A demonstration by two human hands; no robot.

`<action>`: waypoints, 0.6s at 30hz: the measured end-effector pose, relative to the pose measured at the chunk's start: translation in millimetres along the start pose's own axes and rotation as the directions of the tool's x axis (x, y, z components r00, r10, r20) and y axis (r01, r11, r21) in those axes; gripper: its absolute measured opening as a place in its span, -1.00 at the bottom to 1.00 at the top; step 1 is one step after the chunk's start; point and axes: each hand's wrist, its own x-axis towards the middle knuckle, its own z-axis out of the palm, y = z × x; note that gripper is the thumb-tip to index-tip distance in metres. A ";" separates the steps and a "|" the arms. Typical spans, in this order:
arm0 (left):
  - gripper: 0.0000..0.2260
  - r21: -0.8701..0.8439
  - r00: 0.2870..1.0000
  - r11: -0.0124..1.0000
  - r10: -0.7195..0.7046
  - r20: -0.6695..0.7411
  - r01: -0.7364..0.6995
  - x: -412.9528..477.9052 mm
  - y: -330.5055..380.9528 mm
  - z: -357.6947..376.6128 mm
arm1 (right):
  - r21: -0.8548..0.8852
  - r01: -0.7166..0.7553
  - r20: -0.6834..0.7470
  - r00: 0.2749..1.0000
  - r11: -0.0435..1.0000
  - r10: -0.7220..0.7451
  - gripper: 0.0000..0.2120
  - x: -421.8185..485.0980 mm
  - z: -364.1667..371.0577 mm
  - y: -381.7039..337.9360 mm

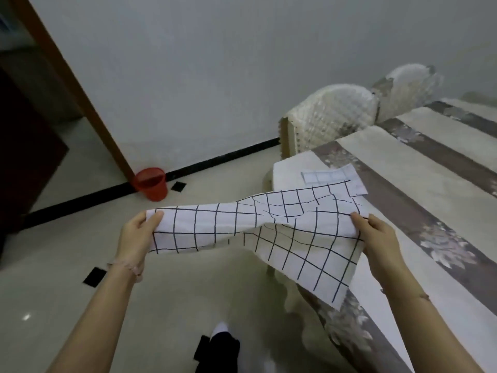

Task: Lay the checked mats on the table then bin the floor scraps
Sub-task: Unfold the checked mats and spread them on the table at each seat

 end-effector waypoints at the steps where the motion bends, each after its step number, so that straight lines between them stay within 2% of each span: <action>1: -0.90 -0.003 0.999 1.000 -0.029 -0.040 0.028 5.4 -13.5 -16.6 | -0.022 -0.027 0.035 0.999 0.999 0.028 -0.54 3.1 20.6 5.5; 2: -0.89 -0.003 0.996 0.998 -0.058 -0.073 0.058 11.4 -26.9 -32.5 | -0.056 -0.034 0.068 0.997 0.998 0.038 -0.52 10.1 38.8 15.9; 6: -0.83 0.026 0.973 0.986 -0.159 -0.169 0.165 41.9 -76.1 -93.6 | -0.230 -0.062 0.168 0.980 0.971 0.102 -0.72 30.3 116.3 48.3; 9: -0.82 0.056 0.959 0.975 -0.199 -0.200 0.214 71.4 -94.0 -129.7 | -0.337 -0.079 0.139 0.981 0.938 0.133 -0.65 44.3 165.8 62.4; 11: -0.84 0.073 0.956 0.968 -0.221 -0.192 0.238 93.8 -95.7 -144.8 | -0.377 -0.086 0.155 0.976 0.922 0.155 -0.68 53.1 195.2 61.1; 14: -0.84 0.109 0.955 0.959 -0.241 -0.174 0.262 137.2 -93.2 -158.5 | -0.383 -0.128 0.185 0.960 0.915 0.212 -0.86 72.5 232.9 56.1; 18: -0.81 0.122 0.962 0.963 -0.219 -0.164 0.240 212.4 -79.4 -158.7 | -0.372 -0.135 0.162 0.965 0.918 0.207 -0.84 117.4 278.2 38.0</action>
